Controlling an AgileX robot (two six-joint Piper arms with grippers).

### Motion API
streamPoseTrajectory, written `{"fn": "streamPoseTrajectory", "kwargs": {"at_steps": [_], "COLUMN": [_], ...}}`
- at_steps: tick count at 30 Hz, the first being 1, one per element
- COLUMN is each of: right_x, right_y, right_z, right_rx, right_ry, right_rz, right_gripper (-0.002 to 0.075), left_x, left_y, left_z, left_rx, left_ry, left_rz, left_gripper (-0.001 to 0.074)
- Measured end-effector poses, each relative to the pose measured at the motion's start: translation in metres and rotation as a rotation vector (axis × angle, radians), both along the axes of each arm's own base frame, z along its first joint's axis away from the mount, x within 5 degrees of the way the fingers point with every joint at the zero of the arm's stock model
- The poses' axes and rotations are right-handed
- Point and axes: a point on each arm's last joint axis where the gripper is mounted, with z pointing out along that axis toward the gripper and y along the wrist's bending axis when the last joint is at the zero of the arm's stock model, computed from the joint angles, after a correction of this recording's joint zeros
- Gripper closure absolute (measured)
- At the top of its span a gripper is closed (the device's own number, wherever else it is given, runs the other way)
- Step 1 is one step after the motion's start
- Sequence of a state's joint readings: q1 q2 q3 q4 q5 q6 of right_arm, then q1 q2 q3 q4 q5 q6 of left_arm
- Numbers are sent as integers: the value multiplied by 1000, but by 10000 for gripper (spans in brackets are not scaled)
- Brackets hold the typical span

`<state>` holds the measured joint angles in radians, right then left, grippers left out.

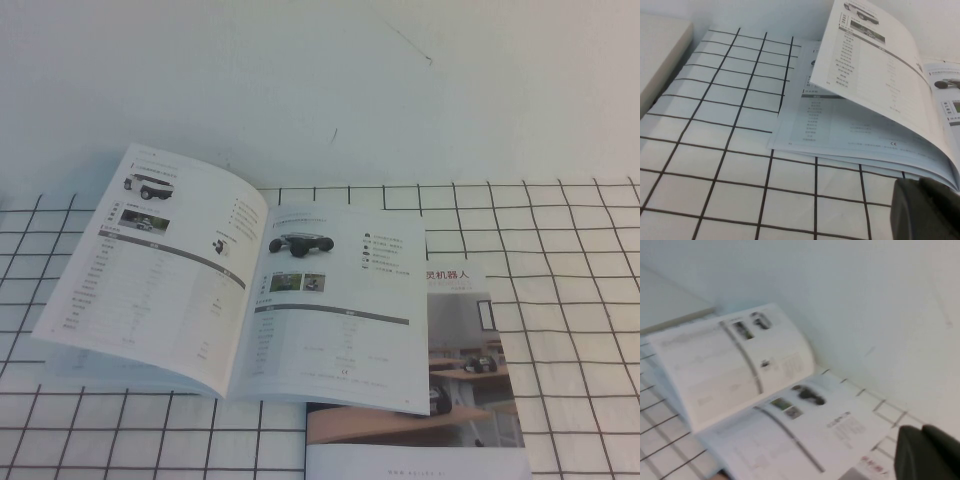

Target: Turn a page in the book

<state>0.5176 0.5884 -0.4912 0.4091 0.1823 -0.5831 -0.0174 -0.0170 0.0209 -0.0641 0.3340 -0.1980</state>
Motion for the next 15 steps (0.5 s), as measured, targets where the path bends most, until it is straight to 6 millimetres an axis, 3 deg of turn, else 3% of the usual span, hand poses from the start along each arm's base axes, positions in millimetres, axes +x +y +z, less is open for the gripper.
{"fn": "streamPoseTrajectory", "kwargs": {"at_steps": [4,9,15], "right_x": [-6,-31,-46], "right_y": [-23,-50,-61], "right_z": [10,23,19], "right_rx": [33,67,22], "right_ry": [-81,-238,-323], "right_rz": [-158,-370,-514], "right_gripper": [725,725,725], "left_x": [0,0,0], "left_y": [0,0,0], "left_z": [0,0,0], "left_rx": [0,0,0], "left_ry": [0,0,0], "left_rz": [0,0,0], "left_gripper": [738,738,738]}}
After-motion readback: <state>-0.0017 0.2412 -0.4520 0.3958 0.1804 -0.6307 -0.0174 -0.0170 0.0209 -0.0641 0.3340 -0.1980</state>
